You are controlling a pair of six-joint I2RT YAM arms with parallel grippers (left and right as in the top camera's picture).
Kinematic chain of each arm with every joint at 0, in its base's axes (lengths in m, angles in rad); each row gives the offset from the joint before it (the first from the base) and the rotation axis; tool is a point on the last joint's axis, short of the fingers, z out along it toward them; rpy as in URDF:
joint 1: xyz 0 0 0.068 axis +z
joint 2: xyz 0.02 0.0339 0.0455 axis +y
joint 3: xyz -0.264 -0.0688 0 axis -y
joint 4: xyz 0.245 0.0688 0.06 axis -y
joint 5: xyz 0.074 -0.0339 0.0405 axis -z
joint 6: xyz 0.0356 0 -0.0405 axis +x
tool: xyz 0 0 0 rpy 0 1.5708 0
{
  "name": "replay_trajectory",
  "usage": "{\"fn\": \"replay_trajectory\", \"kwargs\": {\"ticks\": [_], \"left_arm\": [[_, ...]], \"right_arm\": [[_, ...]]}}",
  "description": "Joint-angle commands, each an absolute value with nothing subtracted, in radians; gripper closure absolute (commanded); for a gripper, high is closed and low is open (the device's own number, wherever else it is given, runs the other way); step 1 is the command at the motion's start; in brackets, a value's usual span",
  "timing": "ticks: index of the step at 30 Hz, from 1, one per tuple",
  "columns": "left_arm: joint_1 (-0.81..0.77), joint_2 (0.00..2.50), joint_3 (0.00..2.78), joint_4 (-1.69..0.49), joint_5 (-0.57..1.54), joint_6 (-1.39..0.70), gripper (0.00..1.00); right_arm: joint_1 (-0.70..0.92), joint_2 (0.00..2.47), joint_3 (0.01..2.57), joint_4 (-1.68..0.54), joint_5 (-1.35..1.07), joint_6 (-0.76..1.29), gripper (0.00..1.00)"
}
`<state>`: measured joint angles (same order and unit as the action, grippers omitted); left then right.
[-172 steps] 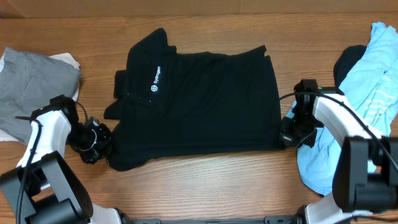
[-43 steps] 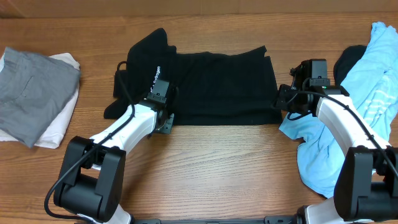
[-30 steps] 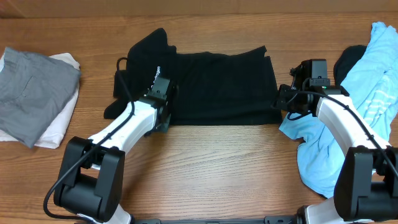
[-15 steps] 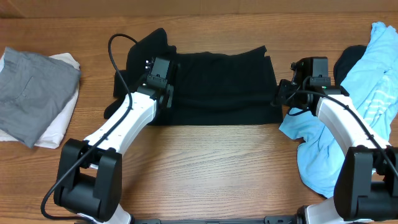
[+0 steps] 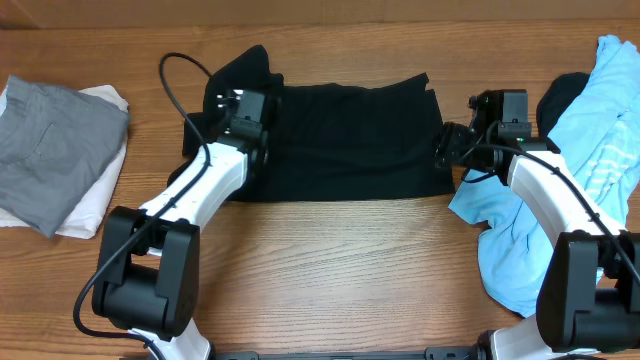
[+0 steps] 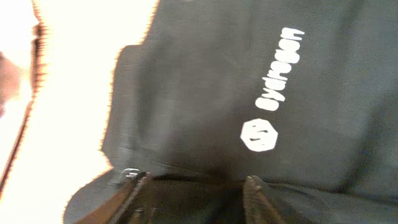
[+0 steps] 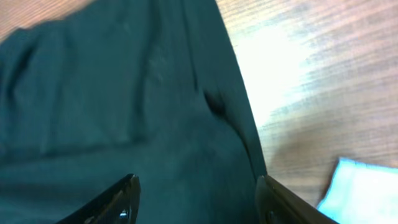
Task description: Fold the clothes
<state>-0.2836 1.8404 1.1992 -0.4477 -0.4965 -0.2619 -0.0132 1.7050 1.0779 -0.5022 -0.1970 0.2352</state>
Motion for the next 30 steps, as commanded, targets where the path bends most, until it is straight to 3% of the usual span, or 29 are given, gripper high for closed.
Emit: {"fn": "replay_trajectory", "kwargs": {"ticks": [1, 8, 11, 16, 23, 25, 28, 30], "left_arm": [[-0.264, 1.850, 1.246, -0.448, -0.573, -0.283, 0.44], [-0.253, 1.850, 1.333, -0.502, -0.585, -0.284, 0.36], [-0.250, 1.849, 1.402, -0.628, -0.563, -0.314, 0.38], [-0.250, 1.850, 1.463, -0.996, -0.260, -0.347, 0.47], [-0.250, 1.850, 1.426, -1.115, -0.133, -0.363, 0.47], [-0.250, 1.850, 1.426, -1.114, -0.132, -0.363, 0.47], [-0.250, 1.851, 1.425, -1.126, -0.130, -0.364, 0.46], [-0.250, 1.851, 1.423, -1.133, -0.128, -0.364, 0.46]], "right_arm": [[-0.019, 1.713, 1.101, -0.564, -0.138, 0.235, 0.36], [-0.019, 1.714, 1.096, -0.651, -0.131, 0.235, 0.48], [-0.019, 1.715, 1.076, -0.640, -0.131, 0.235, 0.49], [-0.019, 1.737, 1.024, -0.628, -0.132, 0.235, 0.50], [-0.019, 1.806, 1.020, -0.626, -0.149, 0.236, 0.53], [-0.018, 1.819, 1.020, -0.632, -0.152, 0.236, 0.59], [-0.017, 1.822, 1.020, -0.662, -0.150, 0.236, 0.94], [-0.017, 1.822, 1.020, -0.716, -0.126, 0.240, 0.96]]}}
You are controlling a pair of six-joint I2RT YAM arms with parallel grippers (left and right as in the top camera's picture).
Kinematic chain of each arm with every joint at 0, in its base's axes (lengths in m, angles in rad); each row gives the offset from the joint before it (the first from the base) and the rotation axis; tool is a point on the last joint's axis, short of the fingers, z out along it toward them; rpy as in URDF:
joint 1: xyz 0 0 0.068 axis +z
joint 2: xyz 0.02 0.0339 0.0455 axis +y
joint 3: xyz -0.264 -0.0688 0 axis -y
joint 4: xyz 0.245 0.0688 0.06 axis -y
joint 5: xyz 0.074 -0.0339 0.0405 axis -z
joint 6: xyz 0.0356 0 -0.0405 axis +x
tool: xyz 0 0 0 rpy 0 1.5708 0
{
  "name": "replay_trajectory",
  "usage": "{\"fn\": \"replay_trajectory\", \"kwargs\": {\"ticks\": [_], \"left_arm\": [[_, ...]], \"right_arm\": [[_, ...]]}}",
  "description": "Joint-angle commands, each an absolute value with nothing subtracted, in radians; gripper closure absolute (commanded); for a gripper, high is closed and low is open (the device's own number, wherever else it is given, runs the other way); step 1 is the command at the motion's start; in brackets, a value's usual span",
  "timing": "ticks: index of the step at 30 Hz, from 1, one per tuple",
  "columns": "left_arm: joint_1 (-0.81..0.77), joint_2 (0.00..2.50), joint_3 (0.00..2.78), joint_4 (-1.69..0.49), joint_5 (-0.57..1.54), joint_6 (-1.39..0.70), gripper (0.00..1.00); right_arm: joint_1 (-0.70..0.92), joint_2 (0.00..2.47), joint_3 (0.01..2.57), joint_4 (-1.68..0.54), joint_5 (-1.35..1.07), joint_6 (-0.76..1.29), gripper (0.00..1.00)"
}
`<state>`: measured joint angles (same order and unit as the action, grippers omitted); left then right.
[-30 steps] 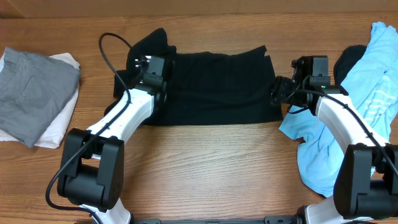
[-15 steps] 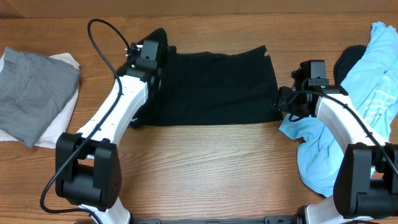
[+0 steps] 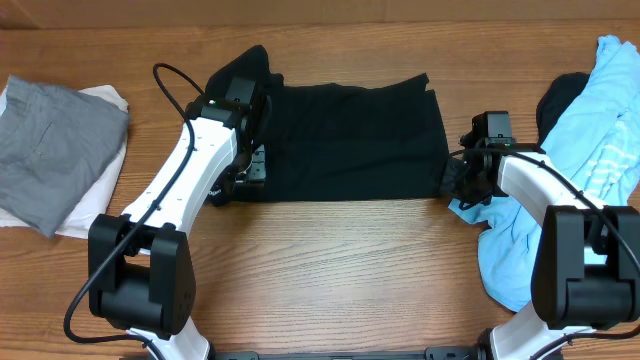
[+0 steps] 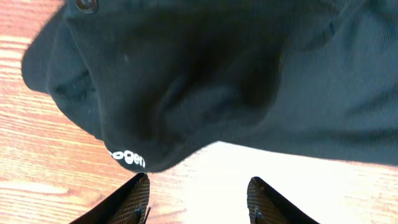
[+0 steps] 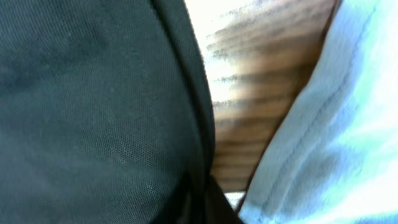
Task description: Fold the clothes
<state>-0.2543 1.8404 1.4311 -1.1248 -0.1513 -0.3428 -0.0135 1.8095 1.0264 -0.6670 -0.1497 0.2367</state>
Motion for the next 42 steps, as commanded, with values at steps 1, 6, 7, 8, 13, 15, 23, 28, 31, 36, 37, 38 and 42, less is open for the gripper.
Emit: {"fn": "replay_trajectory", "kwargs": {"ticks": [1, 6, 7, 8, 13, 15, 23, 28, 31, 36, 37, 38, 42], "left_arm": [[-0.250, 1.851, 1.421, -1.135, -0.122, -0.364, 0.46], [-0.250, 1.851, 1.398, -1.136, -0.088, -0.363, 0.50], [-0.250, 1.851, 1.386, -1.132, -0.075, -0.363, 0.50], [-0.251, 1.851, 1.379, -1.131, -0.067, -0.363, 0.50], [-0.282, 1.851, 1.301, -1.108, -0.051, -0.331, 0.47], [-0.303, 1.851, 1.279, -1.070, -0.060, -0.303, 0.44], [-0.387, 1.851, 1.261, -0.973, -0.172, -0.303, 0.44], [-0.387, 1.851, 1.261, -0.999, -0.244, -0.342, 0.44], [-0.386, 1.851, 1.261, -1.079, -0.394, -0.468, 0.46], [-0.385, 1.849, 1.261, -1.075, -0.455, -0.509, 0.43], [-0.379, 1.849, 1.261, -1.049, -0.455, -0.509, 0.42], [-0.371, 1.850, 1.261, -1.015, -0.444, -0.509, 0.40], [-0.345, 1.851, 1.257, -0.960, -0.393, -0.509, 0.42]], "right_arm": [[-0.018, 1.822, 1.020, -0.739, -0.104, 0.247, 0.96], [-0.018, 1.822, 1.020, -0.880, 0.090, 0.369, 0.96], [-0.018, 1.822, 1.020, -0.896, 0.109, 0.372, 0.96], [-0.018, 1.822, 1.020, -0.907, 0.118, 0.372, 0.96], [-0.018, 1.822, 1.020, -0.910, 0.120, 0.375, 0.96], [-0.018, 1.822, 1.020, -0.902, 0.120, 0.375, 0.96], [-0.018, 1.822, 1.020, -0.887, 0.120, 0.371, 0.96], [-0.018, 1.822, 1.020, -0.880, 0.120, 0.371, 0.96], [-0.018, 1.822, 1.020, -0.877, 0.120, 0.370, 0.96], [-0.018, 1.822, 1.020, -0.859, 0.119, 0.371, 0.95], [-0.018, 1.822, 1.020, -0.859, 0.119, 0.371, 0.95], [-0.018, 1.822, 1.020, -0.860, 0.119, 0.370, 0.96], [-0.018, 1.822, 1.020, -0.860, 0.119, 0.367, 0.95]]}}
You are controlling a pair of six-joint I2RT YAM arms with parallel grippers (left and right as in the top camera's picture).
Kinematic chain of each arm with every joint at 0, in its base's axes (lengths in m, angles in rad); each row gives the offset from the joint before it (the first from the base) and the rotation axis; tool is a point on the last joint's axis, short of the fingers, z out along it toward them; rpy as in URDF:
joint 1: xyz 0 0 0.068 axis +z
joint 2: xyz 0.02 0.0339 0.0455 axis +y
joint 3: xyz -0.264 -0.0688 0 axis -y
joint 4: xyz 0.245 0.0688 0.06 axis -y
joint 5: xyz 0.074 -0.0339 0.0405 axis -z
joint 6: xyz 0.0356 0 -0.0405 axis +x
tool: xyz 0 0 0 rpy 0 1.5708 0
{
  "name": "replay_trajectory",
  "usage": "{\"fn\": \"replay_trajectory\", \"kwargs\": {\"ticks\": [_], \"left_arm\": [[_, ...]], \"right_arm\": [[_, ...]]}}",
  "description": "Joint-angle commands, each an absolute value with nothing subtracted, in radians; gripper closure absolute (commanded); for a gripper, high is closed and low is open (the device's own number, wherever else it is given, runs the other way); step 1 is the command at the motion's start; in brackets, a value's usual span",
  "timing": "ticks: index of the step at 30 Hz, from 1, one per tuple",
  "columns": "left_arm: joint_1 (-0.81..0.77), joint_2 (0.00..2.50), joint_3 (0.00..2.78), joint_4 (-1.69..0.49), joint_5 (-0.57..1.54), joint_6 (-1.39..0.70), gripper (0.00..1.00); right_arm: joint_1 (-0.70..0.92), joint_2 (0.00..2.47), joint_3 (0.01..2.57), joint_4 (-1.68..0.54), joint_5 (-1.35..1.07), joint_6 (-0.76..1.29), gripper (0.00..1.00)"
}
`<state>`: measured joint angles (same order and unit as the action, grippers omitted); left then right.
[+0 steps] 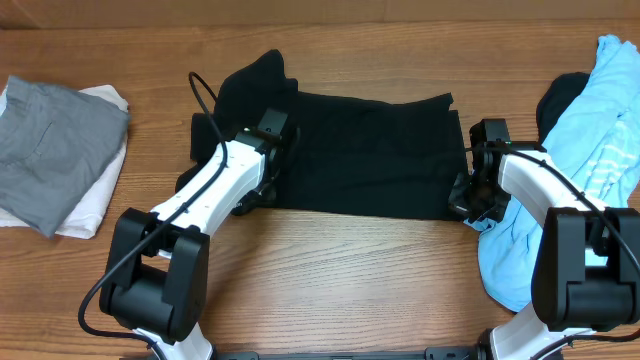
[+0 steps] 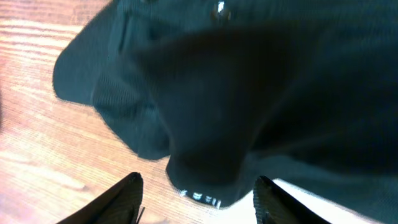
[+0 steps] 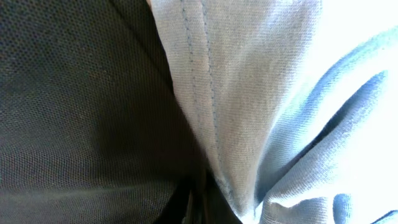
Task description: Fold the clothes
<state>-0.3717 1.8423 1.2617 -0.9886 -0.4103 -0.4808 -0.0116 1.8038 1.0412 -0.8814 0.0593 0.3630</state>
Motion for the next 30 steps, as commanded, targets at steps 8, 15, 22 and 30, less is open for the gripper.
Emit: {"fn": "replay_trajectory", "kwargs": {"ticks": [8, 15, 22, 30], "left_arm": [[-0.304, 1.859, 1.231, -0.885, -0.287, -0.496, 0.71], [-0.286, 1.847, 1.266, -0.886, -0.242, -0.463, 0.96], [-0.160, 1.822, 1.375, -0.867, -0.044, -0.427, 0.96], [-0.043, 1.838, 1.361, -0.734, 0.208, -0.503, 0.79]], "right_arm": [[-0.018, 1.822, 1.020, -0.861, 0.119, 0.363, 0.96], [-0.018, 1.822, 1.020, -0.861, 0.120, 0.361, 0.96], [-0.018, 1.822, 1.020, -0.852, 0.120, 0.359, 0.95], [-0.018, 1.822, 1.020, -0.848, 0.119, 0.344, 0.95]]}}
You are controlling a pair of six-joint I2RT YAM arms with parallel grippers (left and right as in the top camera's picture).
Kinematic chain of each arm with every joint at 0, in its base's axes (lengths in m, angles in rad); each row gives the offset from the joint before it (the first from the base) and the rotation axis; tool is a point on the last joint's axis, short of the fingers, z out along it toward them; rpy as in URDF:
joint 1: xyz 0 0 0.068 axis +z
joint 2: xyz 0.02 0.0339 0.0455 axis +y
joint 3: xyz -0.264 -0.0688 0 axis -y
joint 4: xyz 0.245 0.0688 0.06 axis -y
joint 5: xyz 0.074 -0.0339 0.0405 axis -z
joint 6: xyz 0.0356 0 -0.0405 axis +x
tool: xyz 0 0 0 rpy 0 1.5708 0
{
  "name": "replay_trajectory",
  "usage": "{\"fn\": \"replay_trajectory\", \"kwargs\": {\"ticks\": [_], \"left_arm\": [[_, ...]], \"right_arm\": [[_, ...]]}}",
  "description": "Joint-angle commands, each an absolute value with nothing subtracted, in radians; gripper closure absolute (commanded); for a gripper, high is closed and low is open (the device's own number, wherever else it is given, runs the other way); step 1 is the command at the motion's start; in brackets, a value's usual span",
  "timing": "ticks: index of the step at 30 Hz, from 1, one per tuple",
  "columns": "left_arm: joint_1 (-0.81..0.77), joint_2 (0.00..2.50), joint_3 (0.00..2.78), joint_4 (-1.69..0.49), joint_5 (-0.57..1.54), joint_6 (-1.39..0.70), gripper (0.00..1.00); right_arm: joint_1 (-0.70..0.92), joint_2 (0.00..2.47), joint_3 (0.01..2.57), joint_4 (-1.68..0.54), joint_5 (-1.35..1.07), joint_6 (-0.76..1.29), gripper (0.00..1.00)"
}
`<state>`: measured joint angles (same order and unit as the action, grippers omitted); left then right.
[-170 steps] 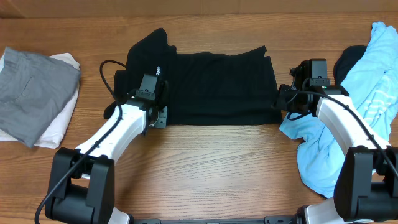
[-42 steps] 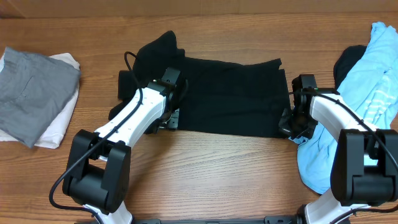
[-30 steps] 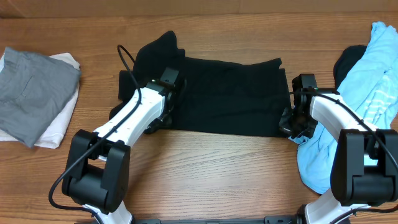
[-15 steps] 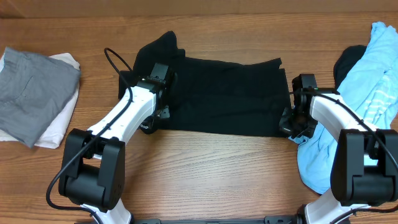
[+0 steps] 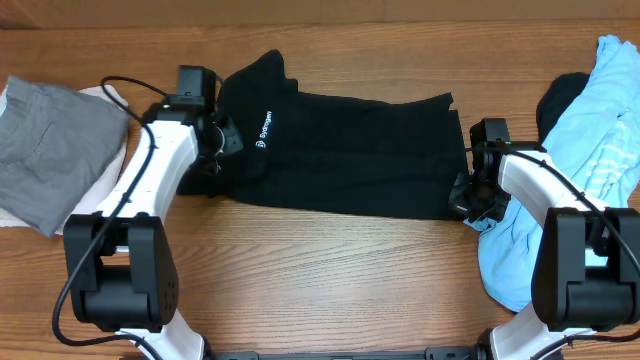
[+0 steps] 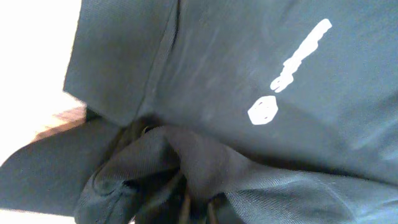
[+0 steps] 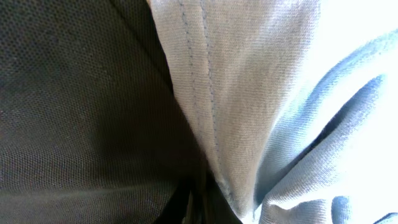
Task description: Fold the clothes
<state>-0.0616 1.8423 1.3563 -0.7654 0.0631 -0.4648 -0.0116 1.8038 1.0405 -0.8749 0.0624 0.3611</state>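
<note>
A black shirt lies spread across the middle of the table, its white logo facing up near the left end. My left gripper is at the shirt's left end. In the left wrist view it is shut on bunched black cloth, with the logo just beyond. My right gripper sits at the shirt's lower right corner. In the right wrist view it is shut on black mesh cloth, pressed against a light blue garment.
A folded grey garment lies on a white one at the far left. A heap of light blue clothes with a dark piece fills the right side, touching my right arm. Bare wood lies in front.
My left gripper was open at the shirt's lower left edge; now it is further left and back, shut on the shirt's left end. The logo now faces up. The right gripper has not moved.
Both grippers stood open over the shirt's two ends. Then the right was shut on the lower right corner and the left open at the lower left. The shirt then lay shifted right. Now both grippers hold its ends.
</note>
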Motion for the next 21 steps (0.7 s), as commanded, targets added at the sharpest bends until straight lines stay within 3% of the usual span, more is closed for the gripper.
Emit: {"fn": "replay_trajectory", "kwargs": {"ticks": [1, 4, 7, 15, 17, 21], "left_arm": [[-0.039, 1.842, 1.361, -0.715, 0.214, -0.507, 0.75], [-0.040, 1.848, 1.361, -0.676, 0.207, -0.506, 0.75], [-0.039, 1.856, 1.361, -0.657, 0.204, -0.506, 0.67], [0.084, 1.844, 1.362, -0.795, 0.169, -0.476, 0.68], [0.124, 1.844, 1.362, -0.834, 0.163, -0.475, 0.65], [0.197, 1.844, 1.362, -0.912, 0.101, -0.467, 0.48]], "right_arm": [[-0.018, 1.822, 1.020, -0.846, 0.120, 0.340, 0.95], [-0.018, 1.822, 1.020, -0.844, 0.120, 0.340, 0.95], [-0.018, 1.822, 1.020, -0.844, 0.119, 0.340, 0.95], [-0.018, 1.822, 1.020, -0.843, 0.120, 0.340, 0.95], [-0.018, 1.822, 1.020, -0.843, 0.119, 0.340, 0.95], [-0.018, 1.822, 1.020, -0.843, 0.119, 0.340, 0.95]]}}
